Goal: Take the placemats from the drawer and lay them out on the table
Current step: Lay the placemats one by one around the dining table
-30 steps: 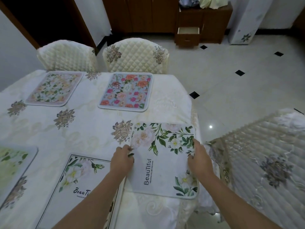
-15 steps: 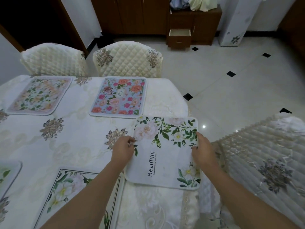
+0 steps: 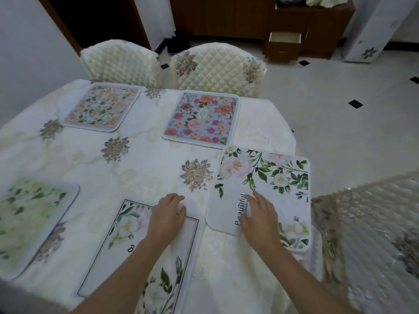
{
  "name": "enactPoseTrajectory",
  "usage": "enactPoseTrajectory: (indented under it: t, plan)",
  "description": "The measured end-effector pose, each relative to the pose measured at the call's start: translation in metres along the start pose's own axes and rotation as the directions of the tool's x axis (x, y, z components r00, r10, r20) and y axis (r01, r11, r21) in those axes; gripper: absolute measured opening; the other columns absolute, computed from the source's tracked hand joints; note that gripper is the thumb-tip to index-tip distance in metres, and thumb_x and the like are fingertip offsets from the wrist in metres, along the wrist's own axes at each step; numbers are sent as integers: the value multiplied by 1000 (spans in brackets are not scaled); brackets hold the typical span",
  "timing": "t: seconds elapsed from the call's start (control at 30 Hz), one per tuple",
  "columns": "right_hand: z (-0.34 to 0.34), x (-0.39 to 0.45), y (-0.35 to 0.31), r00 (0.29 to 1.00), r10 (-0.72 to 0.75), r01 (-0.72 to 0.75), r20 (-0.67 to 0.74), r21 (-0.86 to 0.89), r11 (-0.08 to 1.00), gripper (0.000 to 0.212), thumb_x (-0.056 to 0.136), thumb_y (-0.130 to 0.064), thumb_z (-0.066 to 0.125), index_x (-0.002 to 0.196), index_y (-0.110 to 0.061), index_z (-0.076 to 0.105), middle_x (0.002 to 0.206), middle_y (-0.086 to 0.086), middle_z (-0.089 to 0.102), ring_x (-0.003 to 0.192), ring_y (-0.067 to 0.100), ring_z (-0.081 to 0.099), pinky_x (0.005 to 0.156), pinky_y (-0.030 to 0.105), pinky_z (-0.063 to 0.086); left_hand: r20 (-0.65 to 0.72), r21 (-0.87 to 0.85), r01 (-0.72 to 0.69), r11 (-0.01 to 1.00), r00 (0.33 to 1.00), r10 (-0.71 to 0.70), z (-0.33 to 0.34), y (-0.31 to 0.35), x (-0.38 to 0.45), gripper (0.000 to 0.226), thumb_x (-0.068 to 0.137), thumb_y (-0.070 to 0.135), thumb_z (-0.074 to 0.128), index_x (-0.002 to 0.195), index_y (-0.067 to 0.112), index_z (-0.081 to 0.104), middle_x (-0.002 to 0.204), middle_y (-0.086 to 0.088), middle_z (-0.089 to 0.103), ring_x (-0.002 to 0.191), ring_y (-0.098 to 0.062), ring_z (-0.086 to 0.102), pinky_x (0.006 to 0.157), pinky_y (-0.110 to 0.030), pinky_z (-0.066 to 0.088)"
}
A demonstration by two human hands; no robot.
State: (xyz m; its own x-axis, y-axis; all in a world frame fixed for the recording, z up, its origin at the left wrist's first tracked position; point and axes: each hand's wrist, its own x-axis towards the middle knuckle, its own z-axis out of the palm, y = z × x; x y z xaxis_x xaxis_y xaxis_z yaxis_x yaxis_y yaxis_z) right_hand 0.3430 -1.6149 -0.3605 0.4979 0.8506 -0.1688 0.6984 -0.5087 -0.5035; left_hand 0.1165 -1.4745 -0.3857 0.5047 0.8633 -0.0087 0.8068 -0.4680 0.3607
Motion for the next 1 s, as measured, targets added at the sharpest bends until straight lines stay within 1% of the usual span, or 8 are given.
enactPoseTrajectory:
  t: [0.07, 0.13, 0.2, 0.27, 0.47, 0.63, 0.83, 1.0]
  plan:
    - [25, -16, -27, 991, -121, 121, 62, 18, 993, 53, 93, -22, 50, 144, -16, 40, 157, 4, 27, 145, 23, 22, 121, 39, 10, 13, 42, 29, 999, 999, -29, -9, -25, -21, 36, 91, 29, 51, 119, 13, 66, 127, -9, 61, 113, -30, 58, 91, -42, 48]
    - [50, -31, -55, 962, -241, 242, 124, 11, 970, 52, 95, -22, 42, 146, -15, 38, 158, 5, 23, 147, 23, 18, 120, 34, 3, 87, 103, 56, 993, 994, -65, -15, -51, -39, 46, 93, 40, 38, 126, 18, 61, 138, -8, 54, 126, -29, 50, 100, -44, 43]
    - [73, -42, -83, 933, -326, 329, 152, 5, 944, 51, 96, -20, 38, 147, -16, 36, 159, 6, 19, 148, 24, 14, 118, 31, 1, 186, 142, 24, 990, 981, -50, -18, -71, -55, 60, 93, 50, 23, 136, 21, 52, 149, -7, 42, 137, -26, 37, 112, -42, 32]
    - [92, -52, -110, 919, -347, 358, 187, -28, 933, 52, 98, -19, 36, 150, -20, 30, 162, 4, 11, 149, 23, 6, 119, 31, 1, 263, 125, -26, 992, 965, -8, -22, -85, -64, 65, 93, 54, 17, 145, 24, 40, 157, -6, 29, 145, -25, 24, 119, -41, 21]
    - [128, -56, -168, 931, -299, 328, 212, -119, 937, 53, 103, -25, 30, 154, -22, 16, 163, 1, 2, 149, 21, -1, 121, 34, 4, 397, 150, -190, 970, 910, 117, -42, -109, -60, 54, 104, 43, 25, 154, 26, 16, 164, -3, 2, 150, -23, -3, 121, -46, 7]
    - [140, -57, -170, 964, -156, 196, 216, -177, 964, 53, 103, -32, 26, 154, -21, 17, 163, 2, 5, 150, 22, 0, 121, 40, 6, 476, 215, -280, 936, 867, 150, -55, -144, -50, 57, 102, 48, 23, 155, 30, 10, 164, -5, -5, 149, -30, -7, 120, -48, 8]
    - [130, -65, -148, 992, 39, -13, 116, -216, 976, 60, 101, -30, 29, 155, -14, 6, 162, 9, -1, 149, 23, -2, 122, 38, 7, 476, 162, -213, 964, 872, 112, -60, -176, -31, 61, 101, 49, 26, 155, 26, 10, 163, -9, -1, 150, -23, -5, 117, -48, 23]
    - [131, -85, -149, 989, 87, -61, 123, -201, 978, 62, 100, -32, 30, 154, -10, 9, 162, 12, 0, 149, 23, -2, 121, 37, 11, 425, 74, -134, 988, 901, 90, -62, -170, -46, 59, 102, 45, 30, 155, 23, 18, 163, -9, 0, 150, -21, -4, 117, -39, 16]
